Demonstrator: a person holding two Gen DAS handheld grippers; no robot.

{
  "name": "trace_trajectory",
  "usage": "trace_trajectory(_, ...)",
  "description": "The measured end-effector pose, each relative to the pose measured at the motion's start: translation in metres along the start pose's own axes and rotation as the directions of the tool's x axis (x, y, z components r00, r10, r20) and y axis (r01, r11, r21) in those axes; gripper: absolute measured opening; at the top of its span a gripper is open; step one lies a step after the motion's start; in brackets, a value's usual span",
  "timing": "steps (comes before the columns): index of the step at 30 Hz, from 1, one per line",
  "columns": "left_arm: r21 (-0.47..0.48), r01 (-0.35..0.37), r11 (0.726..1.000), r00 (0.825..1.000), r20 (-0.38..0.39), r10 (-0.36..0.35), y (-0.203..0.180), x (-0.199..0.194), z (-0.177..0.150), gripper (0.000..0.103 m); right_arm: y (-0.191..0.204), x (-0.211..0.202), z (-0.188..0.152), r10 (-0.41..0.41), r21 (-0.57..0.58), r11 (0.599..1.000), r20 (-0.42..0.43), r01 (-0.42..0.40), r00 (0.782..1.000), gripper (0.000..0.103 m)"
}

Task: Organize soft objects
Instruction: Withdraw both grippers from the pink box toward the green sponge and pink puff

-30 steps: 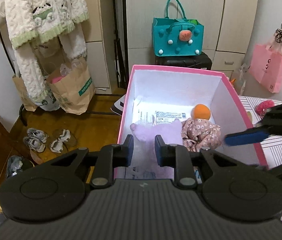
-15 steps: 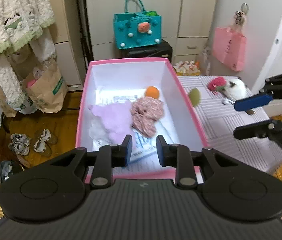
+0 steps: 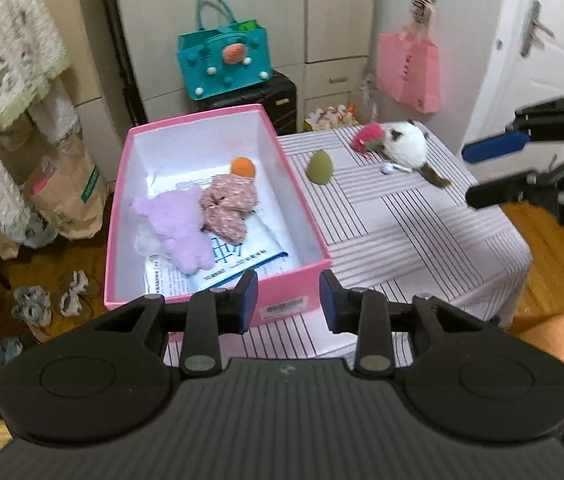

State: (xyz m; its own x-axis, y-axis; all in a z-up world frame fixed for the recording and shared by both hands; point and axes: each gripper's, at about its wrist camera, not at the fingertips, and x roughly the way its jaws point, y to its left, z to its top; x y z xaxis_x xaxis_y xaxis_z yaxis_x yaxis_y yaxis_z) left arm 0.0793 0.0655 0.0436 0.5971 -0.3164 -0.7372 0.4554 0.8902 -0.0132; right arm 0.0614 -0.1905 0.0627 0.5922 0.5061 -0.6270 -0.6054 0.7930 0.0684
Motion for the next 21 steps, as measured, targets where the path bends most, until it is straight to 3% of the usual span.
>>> trace_trajectory(5, 0.063, -0.008, 0.998, 1.000, -0.015, 0.009, -0.021, 0.000, -0.002, 0.033, -0.010, -0.016, -0.020, -0.031, 0.020, 0.999, 0.014, 0.031, 0.999, 0.054)
trace_trajectory(13, 0.113, 0.042, 0.993, 0.999, -0.019, -0.040, -0.052, 0.008, 0.012, 0.035, -0.037, -0.030, -0.034, -0.064, 0.051, 0.997, 0.041, 0.061, 0.997, 0.058)
trace_trajectory(16, 0.131, 0.070, 0.989, 0.998, -0.011, -0.069, -0.064, 0.015, 0.021, 0.041, -0.051, -0.029, -0.033, -0.061, 0.051, 0.997, 0.048, 0.059, 0.997, 0.059)
trace_trajectory(21, 0.109, 0.116, 0.987, 0.993, 0.013, -0.118, -0.077, 0.036, 0.038, 0.041, -0.076, -0.017, -0.031, -0.077, 0.042, 0.996, 0.049, 0.075, 0.996, 0.062)
